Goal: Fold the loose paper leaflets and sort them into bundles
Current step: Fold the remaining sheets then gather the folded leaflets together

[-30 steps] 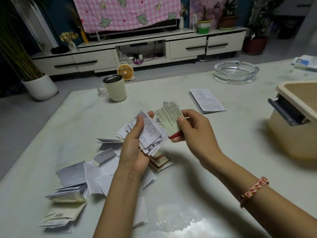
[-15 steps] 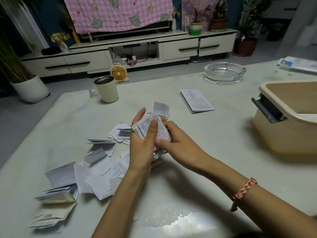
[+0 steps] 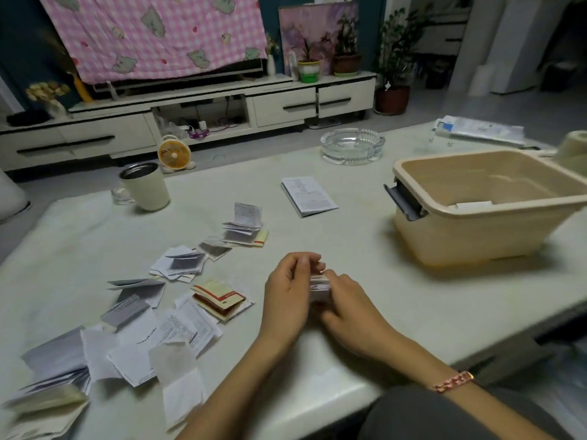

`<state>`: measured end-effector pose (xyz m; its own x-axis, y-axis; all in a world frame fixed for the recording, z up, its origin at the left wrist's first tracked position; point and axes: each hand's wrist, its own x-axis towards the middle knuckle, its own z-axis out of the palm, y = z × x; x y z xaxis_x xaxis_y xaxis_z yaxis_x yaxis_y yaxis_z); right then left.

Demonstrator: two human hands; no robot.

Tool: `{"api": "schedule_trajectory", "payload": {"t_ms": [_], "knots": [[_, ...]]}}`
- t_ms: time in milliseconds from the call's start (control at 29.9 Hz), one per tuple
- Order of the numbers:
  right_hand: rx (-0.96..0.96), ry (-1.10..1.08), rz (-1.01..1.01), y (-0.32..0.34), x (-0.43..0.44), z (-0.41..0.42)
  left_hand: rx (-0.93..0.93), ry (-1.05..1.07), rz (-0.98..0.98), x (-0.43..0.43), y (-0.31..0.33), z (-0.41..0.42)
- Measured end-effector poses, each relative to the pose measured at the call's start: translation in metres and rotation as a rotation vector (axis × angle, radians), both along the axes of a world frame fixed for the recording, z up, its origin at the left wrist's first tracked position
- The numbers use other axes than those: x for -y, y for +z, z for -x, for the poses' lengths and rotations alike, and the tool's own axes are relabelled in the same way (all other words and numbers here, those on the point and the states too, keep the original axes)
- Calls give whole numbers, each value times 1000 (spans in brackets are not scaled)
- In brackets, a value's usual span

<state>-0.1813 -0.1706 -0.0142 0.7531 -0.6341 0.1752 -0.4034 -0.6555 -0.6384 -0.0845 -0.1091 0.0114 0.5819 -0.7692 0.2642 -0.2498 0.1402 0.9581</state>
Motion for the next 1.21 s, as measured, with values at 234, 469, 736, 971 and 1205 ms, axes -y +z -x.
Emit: {"api": "schedule_trajectory", "payload": {"t_ms": [234,469,736,971,1205], "knots": [[92,25,-180,4,-2,4,193,70,-57,5,-1,5],[-107,239,-111,34,4,18,642,-248,-171,-19,22,-24],[394,-130,-566,38,1,8,-71,160,-165,-21,15,-12],[466,-161,-513,24,-1,7,-356,318,-367,13,15,8],[329,-453,-265,25,6,0,90,524,-439,28,11,35]]}}
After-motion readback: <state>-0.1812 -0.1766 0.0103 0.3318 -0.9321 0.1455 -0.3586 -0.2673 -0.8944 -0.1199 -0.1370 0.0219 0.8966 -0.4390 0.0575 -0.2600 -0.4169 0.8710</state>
